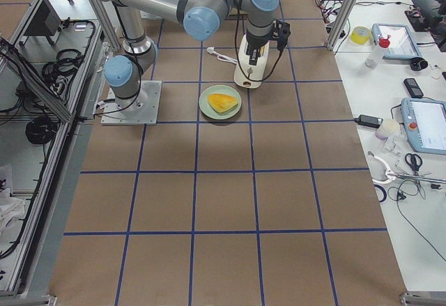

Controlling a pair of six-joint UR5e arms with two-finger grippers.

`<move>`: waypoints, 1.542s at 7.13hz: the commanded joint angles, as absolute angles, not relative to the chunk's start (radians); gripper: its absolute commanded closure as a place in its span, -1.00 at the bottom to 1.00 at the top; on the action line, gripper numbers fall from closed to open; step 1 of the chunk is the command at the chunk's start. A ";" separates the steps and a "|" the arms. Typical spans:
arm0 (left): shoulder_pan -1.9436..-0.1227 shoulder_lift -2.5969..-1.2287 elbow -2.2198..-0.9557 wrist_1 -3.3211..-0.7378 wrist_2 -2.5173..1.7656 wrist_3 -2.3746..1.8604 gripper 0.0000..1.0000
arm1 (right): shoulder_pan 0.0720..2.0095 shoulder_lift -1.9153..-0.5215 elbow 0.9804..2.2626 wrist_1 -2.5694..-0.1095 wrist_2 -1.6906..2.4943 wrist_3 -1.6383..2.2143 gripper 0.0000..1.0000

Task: Press toaster with right arm
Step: 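Lift the right gripper up and away from the toaster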

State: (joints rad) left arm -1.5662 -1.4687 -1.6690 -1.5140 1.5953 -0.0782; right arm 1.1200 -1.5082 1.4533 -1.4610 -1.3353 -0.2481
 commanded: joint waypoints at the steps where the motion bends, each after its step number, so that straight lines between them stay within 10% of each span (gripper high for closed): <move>1: -1.566 -1.468 -1.669 -1.514 1.595 -0.078 -1.00 | 1.164 -1.546 1.416 -1.434 -1.402 -0.191 -1.00; 11: -1.566 -1.468 -1.669 -1.514 1.595 -0.078 -1.00 | 1.536 -1.531 1.397 -1.511 -1.472 0.109 -1.00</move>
